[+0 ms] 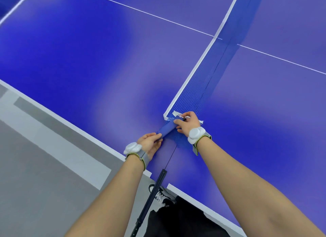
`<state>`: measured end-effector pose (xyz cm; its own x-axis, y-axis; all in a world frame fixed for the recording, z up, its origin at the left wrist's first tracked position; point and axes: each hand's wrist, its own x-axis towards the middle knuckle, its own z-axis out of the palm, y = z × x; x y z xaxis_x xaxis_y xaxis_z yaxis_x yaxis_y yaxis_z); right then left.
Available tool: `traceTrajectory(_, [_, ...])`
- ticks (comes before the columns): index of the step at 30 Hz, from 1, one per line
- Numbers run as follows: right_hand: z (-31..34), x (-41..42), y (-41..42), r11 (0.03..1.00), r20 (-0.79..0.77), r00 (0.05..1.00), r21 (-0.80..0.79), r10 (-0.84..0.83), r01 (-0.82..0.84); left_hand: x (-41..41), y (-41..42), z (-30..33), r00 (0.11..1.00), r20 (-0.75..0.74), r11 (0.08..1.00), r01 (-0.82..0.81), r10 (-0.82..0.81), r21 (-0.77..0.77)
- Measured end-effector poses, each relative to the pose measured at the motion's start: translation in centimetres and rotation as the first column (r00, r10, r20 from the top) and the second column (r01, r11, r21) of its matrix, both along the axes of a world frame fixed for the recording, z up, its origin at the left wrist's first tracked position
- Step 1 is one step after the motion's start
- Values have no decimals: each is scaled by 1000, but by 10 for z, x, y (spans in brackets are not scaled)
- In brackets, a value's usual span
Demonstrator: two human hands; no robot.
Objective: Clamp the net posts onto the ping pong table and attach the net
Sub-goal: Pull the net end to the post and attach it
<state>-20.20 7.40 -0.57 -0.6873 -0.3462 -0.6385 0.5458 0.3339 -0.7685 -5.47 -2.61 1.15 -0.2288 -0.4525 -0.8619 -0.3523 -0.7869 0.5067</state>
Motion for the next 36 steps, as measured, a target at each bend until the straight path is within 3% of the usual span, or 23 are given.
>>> traceTrajectory(6, [53,20,4,993,-109,990,-62,93,-100,25,-2,50,989,-4,983,145,-146,-110])
traceTrajectory(12, [131,25,6,965,-169,971,-174,169,-198,47,-2,106,896,-25,858,416,-444,-302])
traceTrajectory(16, [174,56,24,937,-216,945,-200,244,-288,83,10,132,723,97,598,632,-685,-493])
traceTrajectory(19, [192,96,40,929,-281,919,-167,275,-329,117,22,137,600,223,384,711,-768,-590])
traceTrajectory(21, [198,126,48,933,-306,908,-127,287,-338,145,31,138,555,281,289,724,-783,-626])
traceTrajectory(25, [201,188,58,932,-317,894,-70,316,-355,204,41,134,564,243,304,702,-789,-644])
traceTrajectory(32, [211,237,67,922,-296,890,-65,347,-381,251,53,127,658,115,458,628,-744,-629])
traceTrajectory(36, [210,253,69,912,-279,879,-25,388,-410,272,60,125,646,165,433,656,-745,-618])
